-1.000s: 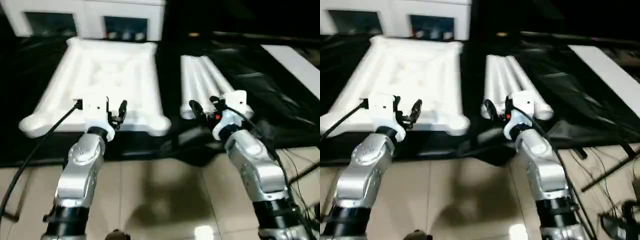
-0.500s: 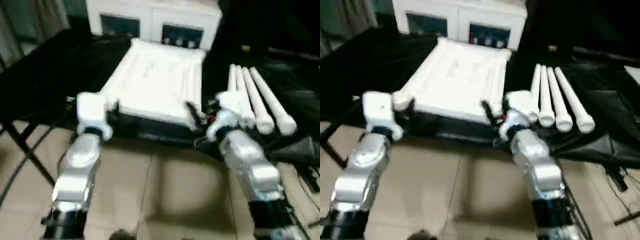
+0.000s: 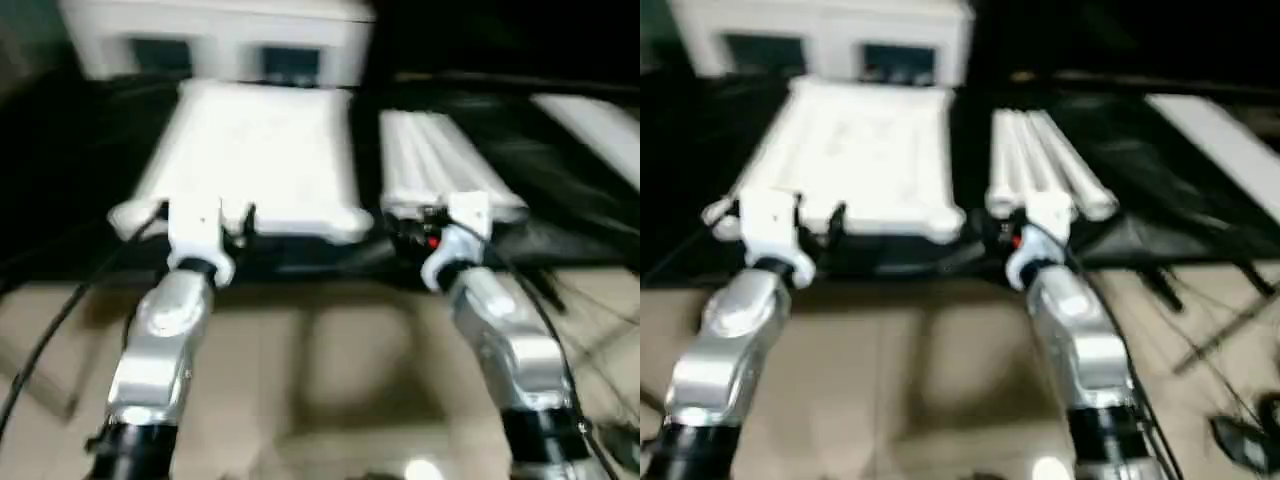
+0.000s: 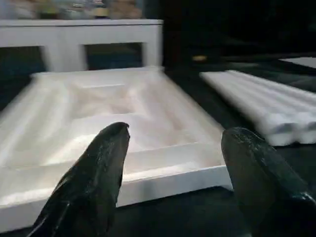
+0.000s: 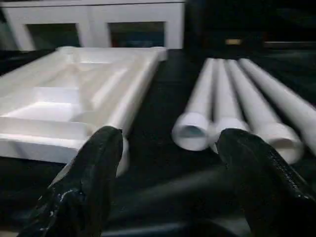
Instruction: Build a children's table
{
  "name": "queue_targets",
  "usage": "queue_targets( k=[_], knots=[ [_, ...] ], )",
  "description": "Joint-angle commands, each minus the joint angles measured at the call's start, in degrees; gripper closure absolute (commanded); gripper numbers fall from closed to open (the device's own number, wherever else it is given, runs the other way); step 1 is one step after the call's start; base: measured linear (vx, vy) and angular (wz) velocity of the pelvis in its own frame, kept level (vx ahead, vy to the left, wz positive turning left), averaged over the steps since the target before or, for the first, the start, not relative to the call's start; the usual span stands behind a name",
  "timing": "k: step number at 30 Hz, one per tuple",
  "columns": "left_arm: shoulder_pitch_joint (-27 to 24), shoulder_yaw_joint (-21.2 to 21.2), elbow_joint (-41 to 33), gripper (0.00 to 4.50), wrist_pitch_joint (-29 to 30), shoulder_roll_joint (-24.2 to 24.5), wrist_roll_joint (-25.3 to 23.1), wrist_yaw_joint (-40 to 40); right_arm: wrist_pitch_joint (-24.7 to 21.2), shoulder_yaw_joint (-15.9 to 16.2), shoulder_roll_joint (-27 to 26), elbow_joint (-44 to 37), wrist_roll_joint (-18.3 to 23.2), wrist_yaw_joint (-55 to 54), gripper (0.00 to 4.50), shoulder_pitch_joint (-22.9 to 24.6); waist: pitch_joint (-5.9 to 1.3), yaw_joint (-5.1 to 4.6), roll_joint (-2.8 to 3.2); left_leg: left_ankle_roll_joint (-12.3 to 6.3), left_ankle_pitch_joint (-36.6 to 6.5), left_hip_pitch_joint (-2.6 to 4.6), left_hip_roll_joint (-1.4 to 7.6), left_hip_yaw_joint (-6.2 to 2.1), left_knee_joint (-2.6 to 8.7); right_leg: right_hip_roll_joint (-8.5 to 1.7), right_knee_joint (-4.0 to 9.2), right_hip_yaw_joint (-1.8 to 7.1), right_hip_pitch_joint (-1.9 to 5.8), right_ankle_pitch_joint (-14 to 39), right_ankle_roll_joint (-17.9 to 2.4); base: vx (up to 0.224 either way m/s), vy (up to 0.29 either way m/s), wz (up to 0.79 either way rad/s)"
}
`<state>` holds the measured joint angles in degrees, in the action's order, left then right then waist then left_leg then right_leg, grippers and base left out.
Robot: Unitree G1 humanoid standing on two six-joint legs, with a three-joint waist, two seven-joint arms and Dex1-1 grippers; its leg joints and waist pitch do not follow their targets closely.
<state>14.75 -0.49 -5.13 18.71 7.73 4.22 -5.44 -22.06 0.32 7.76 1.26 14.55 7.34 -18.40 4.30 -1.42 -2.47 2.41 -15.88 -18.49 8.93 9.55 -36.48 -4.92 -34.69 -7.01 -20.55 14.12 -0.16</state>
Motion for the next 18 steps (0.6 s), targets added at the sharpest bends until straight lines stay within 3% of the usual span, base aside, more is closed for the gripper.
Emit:
queue_targets(
  k=[1, 2, 3, 4, 5, 6, 7, 8, 9, 10, 11, 12, 13, 14, 15, 16, 17, 18],
  knots=[
    [-0.23, 0.18, -0.45, 1.15, 0.81, 0.43, 0.0, -0.31, -0.47, 0.2, -0.07, -0.7, -0.36, 0.19, 1.14, -0.73, -3.46, 0.68, -0.21, -0.91, -13.09, -2.67, 2.0, -1.67, 1.37, -9.19, 10.37, 3.24, 5.32, 57.04, 4.79, 0.063, 0.008, -0.35],
    [-0.38, 0.27, -0.37, 1.15, 0.86, 0.38, -0.22, -0.15, -0.43, 0.25, -0.05, -0.89, -0.21, 0.53, 1.14, -0.87, -3.62, 0.47, 0.79, -0.23, -14.69, -2.94, 3.01, -2.49, 4.3, -6.85, 9.12, 1.4, 5.95, 46.8, 3.28, 0.063, 0.008, -0.35],
    [-0.51, 0.33, -0.34, 1.15, 1.24, 0.36, -0.42, 0.07, -0.53, 0.23, -0.05, -1.0, -0.04, 0.74, 1.14, -0.98, -3.63, 0.21, 1.41, 0.42, -17.37, -2.22, 3.82, -3.12, 5.49, -5.47, 8.35, 0.65, 5.6, 40.32, 2.09, 0.071, 0.024, -0.25],
    [-0.64, 0.42, -0.35, 1.15, 1.59, 0.26, -0.55, 0.38, -0.51, 0.21, 0.0, -1.03, -0.01, 0.88, 1.14, -1.07, -3.82, -0.83, 1.98, 0.58, -22.82, -0.06, 5.48, -4.27, 7.01, -3.82, 6.58, -0.07, 4.39, 26.66, -1.58, 0.098, 0.024, -0.16],
    [-0.71, 0.57, -0.4, 0.96, 2.02, -0.01, -0.54, 0.52, -0.6, 0.12, 0.06, -1.01, -0.01, 0.94, 1.1, -1.14, -3.73, -1.19, 2.03, 0.36, -25.15, 0.79, 6.03, -4.73, 7.67, -3.29, 5.46, -0.04, 3.74, 21.33, -3.65, 0.098, 0.024, -0.16],
    [-0.73, 0.63, -0.43, 0.86, 2.2, -0.14, -0.42, 0.52, -0.63, 0.08, 0.1, -0.99, -0.01, 0.96, 1.1, -1.17, -3.55, -1.74, 1.9, 0.34, -26.9, 2.43, 6.22, -4.76, 8.22, -3.01, 4.31, 0.37, 2.53, 13.63, -8.49, 0.119, 0.019, -0.03],
    [-0.75, 0.71, -0.48, 0.86, 2.43, -0.34, -0.22, 0.49, -0.67, 0.02, 0.17, -0.96, -0.01, 0.99, 1.1, -1.21, -3.46, -1.95, 1.38, -0.08, -27.03, 2.76, 5.51, -3.78, 8.05, -3.4, 4.43, 1.09, 2.24, 11.17, -12.19, 0.124, 0.011, 0.1],
    [-0.78, 0.77, -0.67, 0.8, 2.7, -0.6, 0.11, 0.73, -0.77, -0.08, 0.28, -0.99, -0.09, 1.29, 1.1, -1.27, -3.48, -1.31, 0.63, -0.81, -24.49, 2.07, 4.09, -2.13, 7.12, -4.35, 5.23, 2.55, 3.18, 14.05, -14.76, 0.124, 0.011, 0.1],
    [-0.84, 0.87, -0.75, 0.61, 2.8, -0.78, 0.34, 0.89, -0.77, -0.03, 0.37, -0.95, -0.08, 1.59, 1.1, -1.33, -3.59, -1.0, 0.33, -1.69, -21.83, 1.39, 3.31, -1.42, 6.5, -4.81, 5.76, 3.39, 4.07, 16.55, -15.52, 0.118, -0.008, 0.12],
    [-0.9, 0.92, -0.88, 0.51, 3.05, -0.88, 0.35, 1.12, -0.78, 0.05, 0.46, -0.83, -0.18, 1.74, 1.1, -1.45, -4.42, 0.15, -0.19, -3.79, -13.35, 0.18, 2.3, -0.47, 4.96, -5.58, 6.55, 4.92, 6.16, 20.23, -16.01, 0.135, -0.021, 0.14],
    [-0.99, 1.09, -1.01, 0.51, 3.18, -1.1, 0.33, 1.46, -0.85, 0.06, 0.45, -0.58, -0.3, 1.82, 1.1, -1.67, -4.98, 1.26, -0.17, -5.91, -5.14, -0.73, 1.94, -0.29, 4.37, -5.36, 6.04, 5.79, 7.14, 16.7, -17.34, 0.135, -0.021, 0.14],
    [-1.03, 1.19, -1.0, 0.41, 3.2, -1.12, 0.37, 1.52, -0.95, 0.02, 0.38, -0.48, -0.2, 1.87, 1.1, -1.79, -5.15, 1.44, 0.04, -6.61, -1.79, -1.05, 2.02, -0.35, 4.46, -4.78, 5.45, 5.62, 7.3, 13.54, -18.12, 0.167, -0.016, 0.12],
    [-1.07, 1.23, -0.98, 0.41, 3.12, -1.07, 0.35, 1.48, -1.03, 0.16, 0.45, -0.41, -0.29, 1.99, 1.1, -1.91, -5.75, 1.48, 0.45, -8.39, 5.16, -0.16, 2.35, -0.66, 5.01, -3.02, 3.41, 4.18, 6.43, 4.77, -18.82, 0.17, -0.007, 0.06],
    [-1.08, 1.26, -0.96, 0.33, 3.09, -1.02, 0.33, 1.47, -1.05, 0.31, 0.52, -0.39, -0.4, 2.1, 1.1, -1.98, -6.31, 0.61, 0.71, -12.38, 13.77, 2.49, 2.85, -2.0, 5.04, -1.28, 1.1, 2.68, 4.21, -4.36, -18.2, 0.17, -0.007, 0.06],
    [-1.06, 1.4, -0.93, 0.14, 3.06, -0.88, 0.3, 1.46, -1.18, 0.86, 0.71, -0.42, -0.69, 2.52, 1.1, -2.15, -6.76, -0.06, 0.82, -15.35, 19.55, 5.28, 3.34, -3.42, 4.7, -0.54, -0.15, 2.02, 2.12, -7.64, -16.95, 0.207, -0.019, 0.09],
    [-1.02, 1.62, -0.96, 0.07, 3.05, -0.87, 0.35, 1.58, -1.11, 1.4, 0.92, -0.46, -1.09, 2.84, 1.1, -2.22, -6.99, -0.85, 0.81, -18.65, 25.26, 8.39, 4.29, -5.3, 4.08, -0.11, -1.44, 1.68, -0.85, -8.43, -14.5, 0.201, -0.043, 0.11],
    [-0.95, 2.02, -1.14, 0.03, 3.11, -0.85, 0.37, 1.74, -1.4, 2.24, 1.12, -0.65, -1.28, 3.77, 1.1, -2.22, -6.61, -2.03, -0.34, -25.38, 33.52, 12.61, 7.53, -8.69, 3.27, -2.92, -2.9, 3.32, -6.9, -2.76, -6.51, 0.201, -0.043, 0.11],
    [-0.95, 2.06, -1.17, 0.01, 3.13, -0.83, 0.35, 1.75, -1.44, 2.42, 1.19, -0.72, -1.39, 3.9, 1.1, -2.2, -6.36, -1.5, -0.95, -24.45, 31.65, 10.38, 4.81, -7.27, 2.39, -3.88, -1.81, 4.49, -5.21, -5.82, -6.87, 0.131, -0.053, -0.03]
  ],
)
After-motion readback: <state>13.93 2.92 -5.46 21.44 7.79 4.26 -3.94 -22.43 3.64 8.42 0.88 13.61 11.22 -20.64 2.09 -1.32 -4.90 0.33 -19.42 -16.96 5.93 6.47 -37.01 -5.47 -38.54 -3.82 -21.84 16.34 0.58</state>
